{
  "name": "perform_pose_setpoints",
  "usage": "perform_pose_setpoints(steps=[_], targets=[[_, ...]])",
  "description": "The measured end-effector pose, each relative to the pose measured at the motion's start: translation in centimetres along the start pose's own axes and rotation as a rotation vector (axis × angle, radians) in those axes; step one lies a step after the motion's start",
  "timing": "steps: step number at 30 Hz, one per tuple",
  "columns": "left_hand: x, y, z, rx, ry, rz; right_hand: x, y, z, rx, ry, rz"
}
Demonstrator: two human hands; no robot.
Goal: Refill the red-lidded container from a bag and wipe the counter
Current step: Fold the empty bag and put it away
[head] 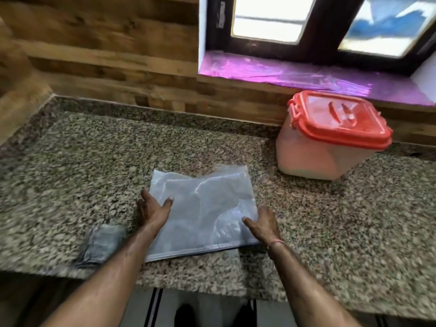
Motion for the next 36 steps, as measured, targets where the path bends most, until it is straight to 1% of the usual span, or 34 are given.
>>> perform_pose_setpoints(steps=[2,5,7,9,11,12,14,16,17,19,21,22,24,26,28,33,36], targets=[[-0.7,0.5,-0.4,0.012,0.007,0.067,0.3,-0.2,-0.4,-0.011,-0.050,-0.085],[-1.3,1.2,-0.2,0.013,0.062,0.114,0.0,0.9,0.2,-0.066,-0.127,-0.457],[-1.9,1.5,-0.4,0.015,0.118,0.181,0.5,2.1,1.0,-0.112,-0.076,-0.728],[-2.7,1.4,-0.8,0.015,0.148,0.287,0.7,2.7,2.2,-0.202,-0.009,-1.047],[-3.0,0.9,-0.8,0.014,0.163,0.361,1.0,1.9,2.8,-0.255,-0.022,-1.302],[-3.0,0.5,-0.8,0.014,0.169,0.393,0.9,1.1,3.0,-0.254,-0.022,-1.401],[-2.7,-0.5,-0.6,-0.006,0.185,0.452,0.1,-0.8,3.2,-0.189,-0.006,-1.533],[-2.3,-1.5,-0.4,-0.047,0.192,0.507,-1.2,-2.7,3.1,-0.121,-0.036,-1.576],[-2.0,-1.9,-0.1,-0.068,0.192,0.525,-1.7,-3.7,3.0,-0.113,-0.063,-1.556],[-1.5,-2.5,0.2,-0.079,0.174,0.479,-2.6,-5.2,2.5,-0.148,-0.112,-1.483],[-0.8,-2.4,0.3,-0.037,0.127,0.339,-2.8,-5.9,1.8,-0.092,-0.213,-1.335],[-0.6,-2.0,0.2,-0.008,0.075,0.243,-2.9,-5.9,1.6,-0.068,-0.255,-1.251],[-0.1,-0.7,-0.5,0.013,-0.069,0.059,-2.7,-5.3,1.1,-0.045,-0.285,-1.147],[0.1,0.6,-1.8,-0.030,-0.196,-0.064,-2.2,-4.8,0.7,-0.046,-0.284,-1.105],[0.2,1.3,-2.8,-0.094,-0.222,-0.040,-2.1,-4.3,0.6,-0.059,-0.290,-1.093],[-0.5,1.1,-3.5,-0.218,-0.119,0.183,-1.3,-3.7,-0.4,0.006,-0.352,-1.157],[-1.2,1.2,-3.4,-0.257,-0.052,0.322,-0.3,-3.2,-0.9,0.050,-0.395,-1.207]])
Point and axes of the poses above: each hand's wrist, its own z-axis away from the middle knuckle, its own y-axis out of the back of the hand, x = y × z, the point moved 1 cm from there along -z, towards the middle knuckle, and after that the axes turned 8 degrees about -x, right-handed, at the moved point
